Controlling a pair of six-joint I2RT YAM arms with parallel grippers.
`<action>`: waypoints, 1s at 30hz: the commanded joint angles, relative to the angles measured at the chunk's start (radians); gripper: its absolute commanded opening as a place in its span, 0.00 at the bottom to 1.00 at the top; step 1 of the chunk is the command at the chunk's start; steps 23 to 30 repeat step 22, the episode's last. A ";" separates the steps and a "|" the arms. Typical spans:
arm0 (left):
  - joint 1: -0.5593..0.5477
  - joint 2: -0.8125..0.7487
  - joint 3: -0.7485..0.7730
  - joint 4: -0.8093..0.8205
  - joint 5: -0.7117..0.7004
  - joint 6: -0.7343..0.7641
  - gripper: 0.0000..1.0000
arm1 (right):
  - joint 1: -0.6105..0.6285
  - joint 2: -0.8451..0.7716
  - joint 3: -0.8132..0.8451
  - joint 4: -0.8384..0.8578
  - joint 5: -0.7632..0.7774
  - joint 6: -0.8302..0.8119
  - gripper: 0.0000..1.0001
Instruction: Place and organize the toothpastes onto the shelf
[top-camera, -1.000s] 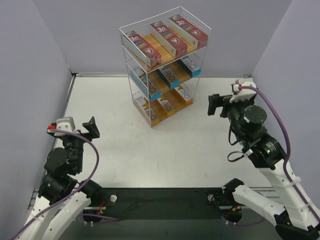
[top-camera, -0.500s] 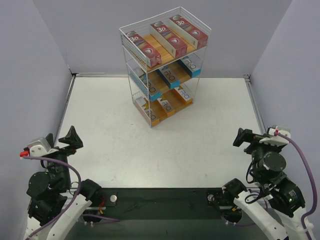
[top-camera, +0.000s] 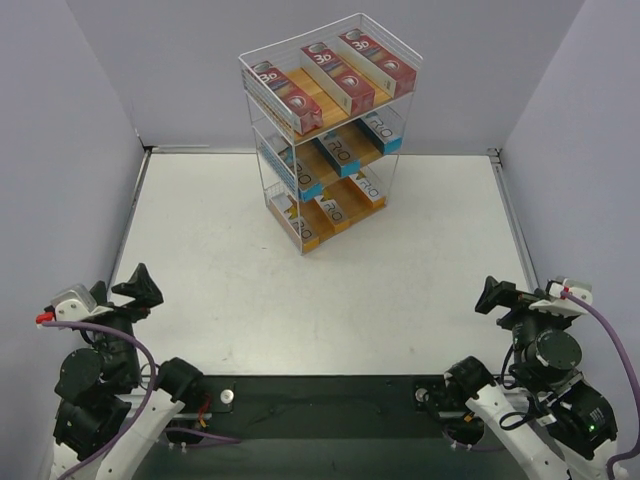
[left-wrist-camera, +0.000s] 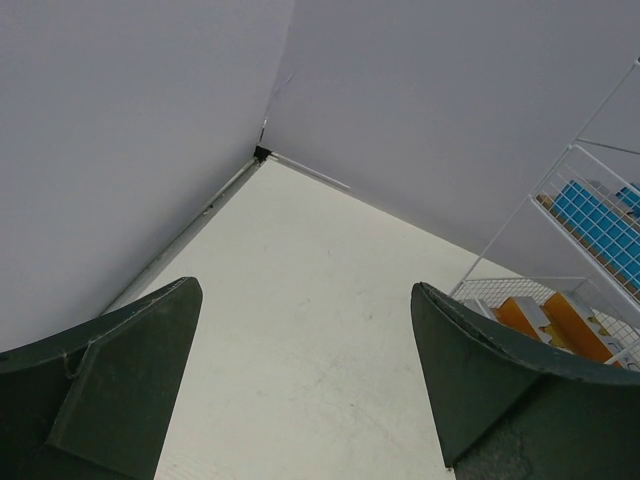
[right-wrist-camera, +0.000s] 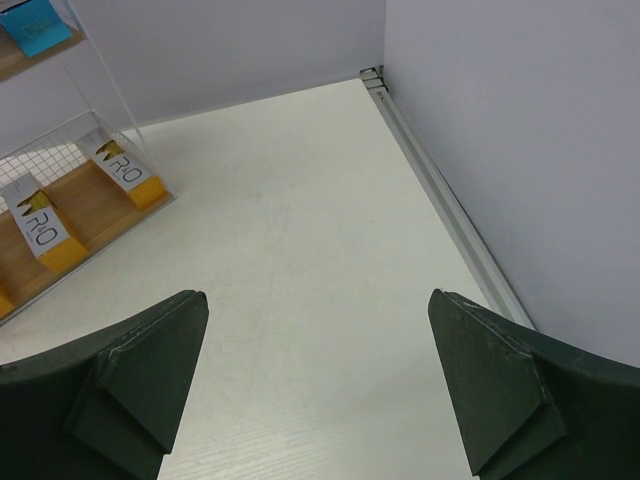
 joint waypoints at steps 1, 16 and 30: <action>0.004 -0.014 0.025 -0.049 -0.015 -0.033 0.98 | -0.002 -0.030 0.004 -0.003 0.005 -0.027 1.00; 0.005 -0.011 0.020 -0.039 -0.032 -0.078 0.97 | 0.004 -0.071 0.016 -0.003 0.002 -0.057 1.00; 0.004 -0.011 0.054 -0.022 -0.037 -0.039 0.97 | 0.012 -0.093 0.024 -0.003 0.005 -0.060 1.00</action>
